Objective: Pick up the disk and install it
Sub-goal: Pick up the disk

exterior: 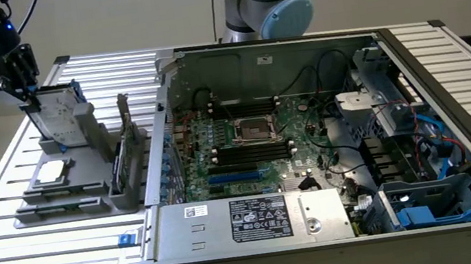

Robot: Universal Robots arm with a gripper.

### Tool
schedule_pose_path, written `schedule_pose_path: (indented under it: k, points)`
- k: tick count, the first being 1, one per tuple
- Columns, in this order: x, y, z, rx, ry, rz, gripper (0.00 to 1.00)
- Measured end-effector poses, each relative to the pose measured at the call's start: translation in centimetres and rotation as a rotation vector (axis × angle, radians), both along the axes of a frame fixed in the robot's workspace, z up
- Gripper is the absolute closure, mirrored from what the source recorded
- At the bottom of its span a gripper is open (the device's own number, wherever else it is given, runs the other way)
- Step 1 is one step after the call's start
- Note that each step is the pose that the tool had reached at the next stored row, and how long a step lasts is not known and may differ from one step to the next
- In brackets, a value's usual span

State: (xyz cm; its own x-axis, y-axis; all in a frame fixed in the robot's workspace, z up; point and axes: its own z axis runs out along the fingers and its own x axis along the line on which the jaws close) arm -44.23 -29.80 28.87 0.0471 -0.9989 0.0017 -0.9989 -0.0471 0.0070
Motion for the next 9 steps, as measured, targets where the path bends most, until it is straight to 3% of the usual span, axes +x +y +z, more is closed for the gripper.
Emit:
schedule_pose_path:
  k: [9]
  points:
    - [0.00,-0.13,0.00,0.0000,0.0000,-0.001,0.67]
